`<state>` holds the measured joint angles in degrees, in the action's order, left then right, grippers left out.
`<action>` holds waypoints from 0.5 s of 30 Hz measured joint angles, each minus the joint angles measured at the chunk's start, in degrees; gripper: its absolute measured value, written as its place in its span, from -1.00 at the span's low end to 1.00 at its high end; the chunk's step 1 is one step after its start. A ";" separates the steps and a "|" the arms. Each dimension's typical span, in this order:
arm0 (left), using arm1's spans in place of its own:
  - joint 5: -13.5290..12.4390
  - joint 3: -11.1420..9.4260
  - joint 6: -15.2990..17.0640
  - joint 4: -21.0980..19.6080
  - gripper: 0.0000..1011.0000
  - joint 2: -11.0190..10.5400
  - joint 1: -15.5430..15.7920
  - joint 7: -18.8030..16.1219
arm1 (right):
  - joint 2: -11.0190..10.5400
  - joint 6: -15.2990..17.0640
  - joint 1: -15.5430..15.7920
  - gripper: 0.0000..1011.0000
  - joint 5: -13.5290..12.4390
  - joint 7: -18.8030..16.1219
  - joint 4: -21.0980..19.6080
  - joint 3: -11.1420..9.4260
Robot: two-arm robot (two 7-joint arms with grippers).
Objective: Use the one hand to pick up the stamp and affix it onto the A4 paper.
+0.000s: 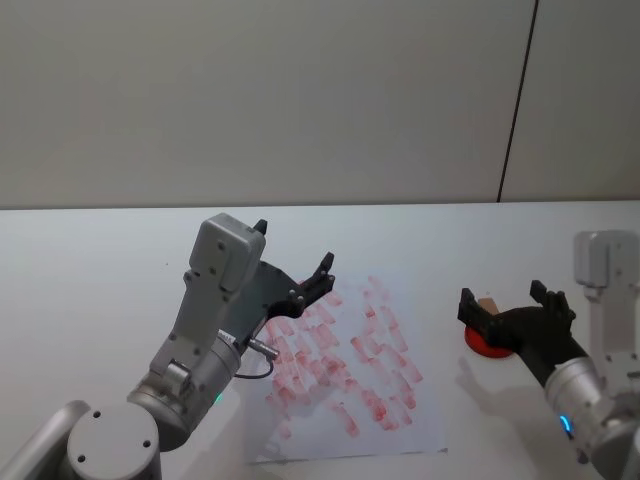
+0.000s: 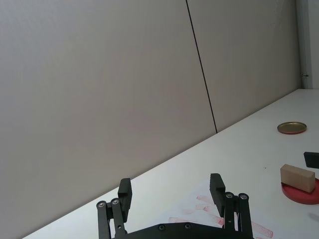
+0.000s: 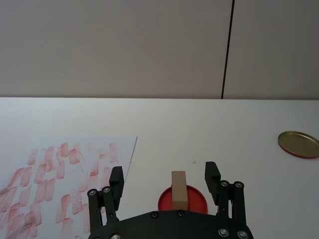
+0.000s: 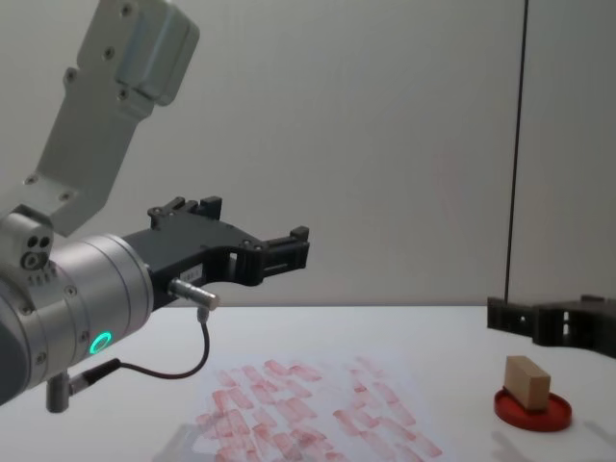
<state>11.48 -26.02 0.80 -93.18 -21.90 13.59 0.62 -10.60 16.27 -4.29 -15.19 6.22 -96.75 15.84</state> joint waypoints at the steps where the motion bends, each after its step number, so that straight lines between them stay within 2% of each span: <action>1: 0.00 0.00 0.00 0.00 0.96 0.00 0.00 0.00 | 0.32 0.39 -0.33 0.98 0.04 0.25 0.38 0.03; 15: 0.00 0.00 0.00 0.00 0.96 0.00 0.00 0.00 | 3.57 5.29 -4.54 0.98 0.59 3.19 5.65 -0.15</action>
<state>11.48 -26.02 0.80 -93.18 -21.89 13.59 0.62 -7.03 21.57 -8.83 -14.60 9.40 -91.10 15.69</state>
